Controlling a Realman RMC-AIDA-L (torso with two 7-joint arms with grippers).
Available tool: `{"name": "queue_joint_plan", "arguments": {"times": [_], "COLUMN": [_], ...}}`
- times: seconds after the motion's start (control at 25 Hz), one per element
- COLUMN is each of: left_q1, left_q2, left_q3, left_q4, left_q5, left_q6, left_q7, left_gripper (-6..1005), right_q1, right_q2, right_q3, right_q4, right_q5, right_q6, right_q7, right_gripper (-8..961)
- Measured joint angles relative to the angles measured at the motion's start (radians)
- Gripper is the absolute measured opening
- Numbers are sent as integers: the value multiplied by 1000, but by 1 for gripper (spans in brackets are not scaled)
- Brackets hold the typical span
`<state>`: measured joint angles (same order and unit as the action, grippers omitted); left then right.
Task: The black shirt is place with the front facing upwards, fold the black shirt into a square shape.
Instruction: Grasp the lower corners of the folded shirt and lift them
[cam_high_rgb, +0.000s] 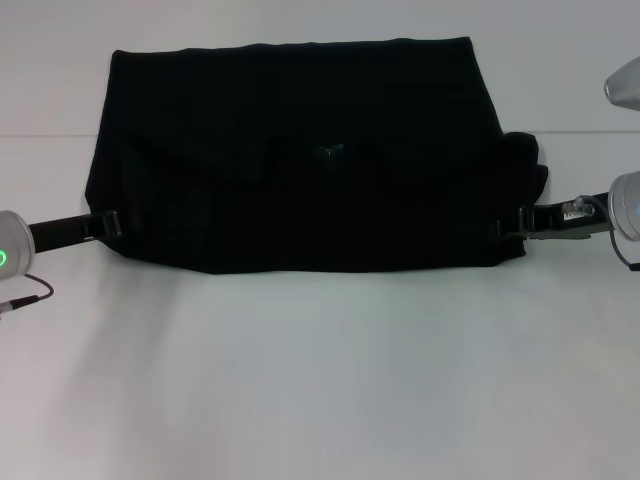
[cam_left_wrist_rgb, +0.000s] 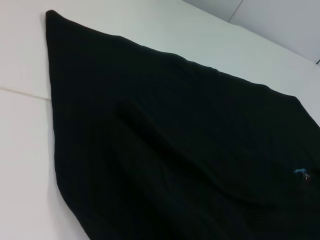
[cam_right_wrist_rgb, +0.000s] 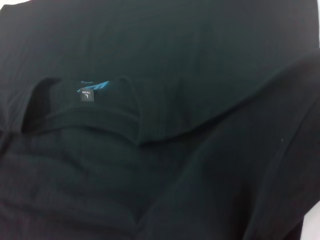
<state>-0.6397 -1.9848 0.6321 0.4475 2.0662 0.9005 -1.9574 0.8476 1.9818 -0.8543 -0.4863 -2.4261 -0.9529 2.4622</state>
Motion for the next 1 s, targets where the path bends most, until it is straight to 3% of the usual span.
{"name": "queue_joint_plan", "arguments": {"times": [0.16,0.32,0.8,0.96,1.0], "left_q1": [0,0,0,0,0], "left_q2": [0,0,18,36,49], "left_q3": [0,0,1,2,3], "left_q4": [-2,-2,-1,-1,0], "left_q5": [0,2,18,60,86], "left_q6": [0,0,26,66,102], "left_q7": [0,-1,-18,-53,-76], "left_gripper": [27,27,26,26,26], "right_q1": [-1,-1,-1,0,-2], "right_q2": [0,0,-1,-10,-14], "right_q3": [0,0,0,-6,-6], "right_q4": [0,-1,-3,-3,-7], "right_q5": [-1,-1,-1,-1,-1], "right_q6": [0,0,-10,-60,-82], "right_q7": [0,0,-9,-24,-30], "right_gripper": [309,82,32,32,31]}}
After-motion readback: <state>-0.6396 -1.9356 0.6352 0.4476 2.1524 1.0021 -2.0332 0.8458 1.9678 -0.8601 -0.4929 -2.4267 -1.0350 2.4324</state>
